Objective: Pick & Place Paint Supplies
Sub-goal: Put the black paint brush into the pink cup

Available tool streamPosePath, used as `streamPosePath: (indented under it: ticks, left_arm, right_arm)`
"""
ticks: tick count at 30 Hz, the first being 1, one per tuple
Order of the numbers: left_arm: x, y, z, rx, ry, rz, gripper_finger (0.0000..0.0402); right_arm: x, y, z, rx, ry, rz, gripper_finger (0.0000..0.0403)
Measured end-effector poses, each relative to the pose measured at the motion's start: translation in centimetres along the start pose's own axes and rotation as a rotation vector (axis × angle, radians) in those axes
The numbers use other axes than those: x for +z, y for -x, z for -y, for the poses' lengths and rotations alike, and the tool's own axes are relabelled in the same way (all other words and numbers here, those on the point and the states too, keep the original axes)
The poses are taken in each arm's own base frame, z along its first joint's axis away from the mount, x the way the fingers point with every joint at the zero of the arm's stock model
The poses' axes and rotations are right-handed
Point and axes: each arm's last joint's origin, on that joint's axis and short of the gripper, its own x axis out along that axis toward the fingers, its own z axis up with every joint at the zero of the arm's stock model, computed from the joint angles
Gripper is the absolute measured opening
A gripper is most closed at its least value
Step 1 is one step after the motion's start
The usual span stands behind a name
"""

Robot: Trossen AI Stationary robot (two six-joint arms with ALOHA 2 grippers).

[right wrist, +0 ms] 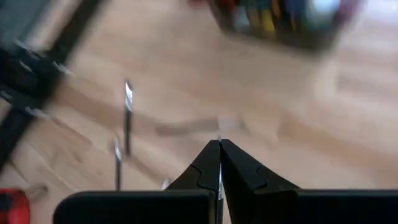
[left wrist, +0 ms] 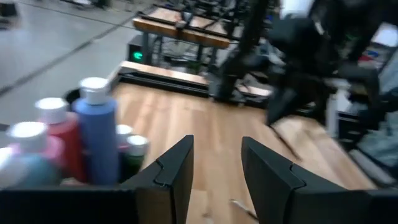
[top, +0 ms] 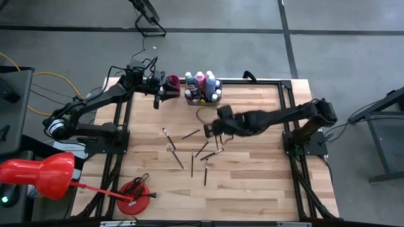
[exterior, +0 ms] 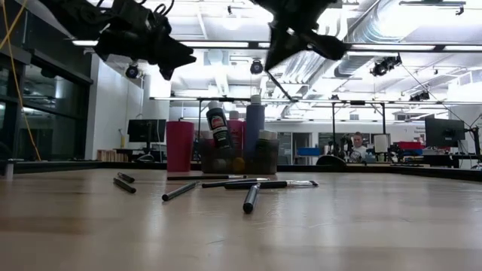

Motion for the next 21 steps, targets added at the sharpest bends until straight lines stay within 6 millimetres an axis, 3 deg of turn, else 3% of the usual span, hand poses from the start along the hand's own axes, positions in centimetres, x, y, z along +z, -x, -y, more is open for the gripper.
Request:
streamPosePath:
  ticks: [5, 12, 16, 21]
  left_arm:
    - [0.2, -1.6, 1.3, -0.087, 0.036, 0.018, 0.0141]
    - [0.8, -3.7, 2.3, -0.19, 0.133, 0.091, 0.0219]
    - [0.8, -4.7, 2.4, -0.217, 0.191, 0.113, 0.0248]
    - [0.7, -5.8, 2.7, -0.189, 0.225, 0.158, 0.0252]
  right_arm:
    - [4.1, 1.3, -0.5, 0.163, 0.111, 0.151, 0.0004]
    - [8.6, 2.0, -0.9, 0.358, 0.259, 0.335, 0.0004]
    - [10.3, 2.0, -0.9, 0.431, 0.327, 0.416, 0.0004]
    - [11.7, 1.6, -0.4, 0.48, 0.381, 0.43, 0.0004]
